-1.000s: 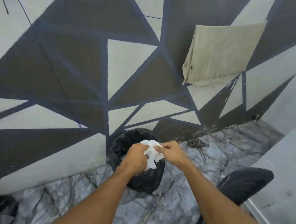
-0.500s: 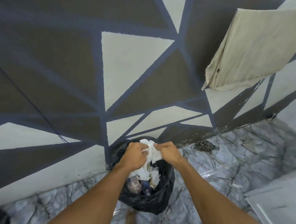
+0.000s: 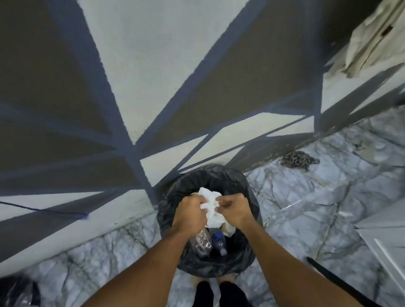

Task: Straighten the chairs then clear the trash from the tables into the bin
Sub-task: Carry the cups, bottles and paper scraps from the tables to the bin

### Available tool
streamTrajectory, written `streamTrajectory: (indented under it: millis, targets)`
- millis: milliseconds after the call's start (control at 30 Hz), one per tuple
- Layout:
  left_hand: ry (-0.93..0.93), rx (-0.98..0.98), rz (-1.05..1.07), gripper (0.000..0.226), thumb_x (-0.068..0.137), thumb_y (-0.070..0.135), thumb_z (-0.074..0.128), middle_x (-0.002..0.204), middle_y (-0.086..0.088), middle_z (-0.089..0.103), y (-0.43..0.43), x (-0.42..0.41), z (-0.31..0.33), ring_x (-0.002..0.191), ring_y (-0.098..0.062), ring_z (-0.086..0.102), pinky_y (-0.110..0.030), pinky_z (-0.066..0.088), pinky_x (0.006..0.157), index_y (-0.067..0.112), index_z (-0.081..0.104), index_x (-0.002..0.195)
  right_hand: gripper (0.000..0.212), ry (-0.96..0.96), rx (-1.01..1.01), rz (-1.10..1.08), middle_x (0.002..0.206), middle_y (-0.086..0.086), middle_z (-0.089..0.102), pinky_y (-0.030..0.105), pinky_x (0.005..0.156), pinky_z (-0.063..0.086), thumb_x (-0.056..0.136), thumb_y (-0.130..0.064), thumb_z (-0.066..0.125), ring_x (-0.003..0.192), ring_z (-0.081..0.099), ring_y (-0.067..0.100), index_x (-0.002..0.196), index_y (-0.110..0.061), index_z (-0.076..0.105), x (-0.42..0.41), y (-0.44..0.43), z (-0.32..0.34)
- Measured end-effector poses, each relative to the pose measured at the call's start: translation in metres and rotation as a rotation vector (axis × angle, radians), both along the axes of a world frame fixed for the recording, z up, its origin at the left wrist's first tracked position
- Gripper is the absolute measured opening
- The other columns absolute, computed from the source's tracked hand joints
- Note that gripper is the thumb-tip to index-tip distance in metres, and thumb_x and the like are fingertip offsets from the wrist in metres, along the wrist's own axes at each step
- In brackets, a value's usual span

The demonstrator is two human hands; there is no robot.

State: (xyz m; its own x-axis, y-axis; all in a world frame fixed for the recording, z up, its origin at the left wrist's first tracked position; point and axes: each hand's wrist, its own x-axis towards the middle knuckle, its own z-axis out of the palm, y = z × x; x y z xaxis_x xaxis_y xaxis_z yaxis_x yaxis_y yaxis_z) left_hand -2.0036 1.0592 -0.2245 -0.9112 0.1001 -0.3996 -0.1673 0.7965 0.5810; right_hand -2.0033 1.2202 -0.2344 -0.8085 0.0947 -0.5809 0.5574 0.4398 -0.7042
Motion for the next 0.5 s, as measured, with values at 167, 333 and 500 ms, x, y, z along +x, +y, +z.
streamTrajectory:
  millis: [167,333,500]
  targets:
    - [-0.059,-0.063,0.035,0.032,0.083,0.021,0.068,0.11,-0.009,0.072,0.002,-0.008,-0.037,0.101,-0.029,0.066,-0.039,0.055,0.088,0.016,0.071,0.114,0.031,-0.089,-0.032,0.047,0.095,0.011,0.071,0.008,0.067,0.049,0.084,-0.008,0.075,0.085,0.061,0.011,0.115,-0.004,0.07,-0.012,-0.006,-0.053]
    - [-0.153,-0.072,0.084,0.044,0.08,0.017,0.072,0.124,-0.013,0.066,0.001,-0.017,-0.069,0.114,-0.03,0.062,-0.036,0.051,0.098,0.011,0.068,0.123,0.054,-0.22,0.026,0.284,0.146,0.005,0.048,0.011,0.094,0.033,0.095,-0.03,0.061,0.131,0.048,0.018,0.143,-0.01,0.047,-0.018,0.002,-0.097]
    - [-0.211,-0.06,0.152,0.044,0.081,0.014,0.068,0.127,-0.015,0.065,0.002,-0.005,-0.071,0.113,-0.031,0.062,-0.037,0.051,0.097,0.011,0.067,0.124,0.054,-0.31,0.083,0.264,0.148,0.006,0.046,0.03,0.114,0.033,0.093,-0.034,0.063,0.135,0.045,0.022,0.139,-0.009,0.052,-0.006,0.018,-0.127]
